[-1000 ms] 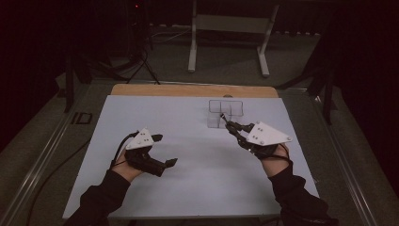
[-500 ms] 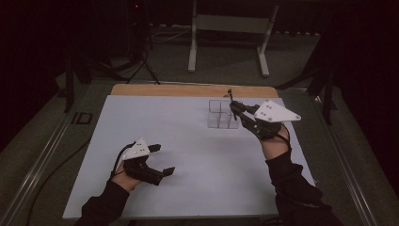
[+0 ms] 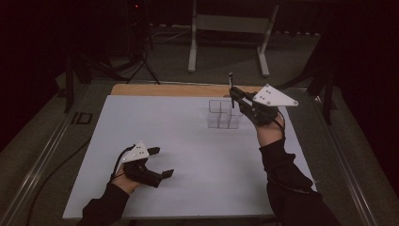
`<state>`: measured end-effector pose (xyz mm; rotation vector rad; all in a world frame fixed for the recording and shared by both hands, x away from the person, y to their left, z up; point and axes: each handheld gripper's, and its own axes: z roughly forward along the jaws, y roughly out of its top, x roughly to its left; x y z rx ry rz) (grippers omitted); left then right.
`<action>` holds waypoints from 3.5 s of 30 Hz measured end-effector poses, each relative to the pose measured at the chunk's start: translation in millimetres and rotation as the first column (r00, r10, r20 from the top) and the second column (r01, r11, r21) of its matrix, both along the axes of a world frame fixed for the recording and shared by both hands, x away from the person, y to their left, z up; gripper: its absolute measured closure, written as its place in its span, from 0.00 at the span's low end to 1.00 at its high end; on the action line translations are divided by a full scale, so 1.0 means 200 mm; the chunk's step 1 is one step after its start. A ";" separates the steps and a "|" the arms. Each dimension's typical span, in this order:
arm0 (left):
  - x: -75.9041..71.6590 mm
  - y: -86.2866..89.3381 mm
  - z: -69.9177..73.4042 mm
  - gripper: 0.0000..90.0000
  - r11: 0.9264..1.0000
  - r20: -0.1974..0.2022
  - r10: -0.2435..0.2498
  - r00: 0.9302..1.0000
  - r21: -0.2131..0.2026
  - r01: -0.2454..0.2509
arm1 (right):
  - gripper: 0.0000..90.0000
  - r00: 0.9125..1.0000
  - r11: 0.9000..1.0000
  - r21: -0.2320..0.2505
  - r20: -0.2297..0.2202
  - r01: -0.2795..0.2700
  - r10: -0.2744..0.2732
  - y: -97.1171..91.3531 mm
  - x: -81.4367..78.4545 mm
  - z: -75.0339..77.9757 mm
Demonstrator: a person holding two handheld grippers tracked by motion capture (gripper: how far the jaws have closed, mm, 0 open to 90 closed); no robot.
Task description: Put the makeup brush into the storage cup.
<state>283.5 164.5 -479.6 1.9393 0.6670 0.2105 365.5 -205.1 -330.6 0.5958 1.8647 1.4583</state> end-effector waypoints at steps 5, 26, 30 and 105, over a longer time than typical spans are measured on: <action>0.00 0.00 -0.01 0.02 1.000 -0.006 -0.007 1.000 -0.001 0.007 | 0.93 0.999 0.999 0.042 -0.010 0.033 -0.033 -0.01 0.07 0.01; -0.01 -0.01 -0.03 0.02 1.000 -0.019 -0.029 0.999 0.004 0.029 | 0.93 0.979 0.976 0.146 -0.147 0.161 -0.140 -0.05 0.34 -0.07; -0.01 -0.01 -0.03 0.02 1.000 -0.020 -0.030 0.999 0.000 0.030 | 0.93 0.974 0.973 0.154 -0.177 0.172 -0.144 -0.05 0.38 -0.13; -0.02 -0.02 -0.05 0.02 0.999 -0.060 -0.050 0.997 0.004 0.051 | 0.37 0.792 0.966 -0.045 -0.564 0.256 -0.236 0.01 0.54 -0.56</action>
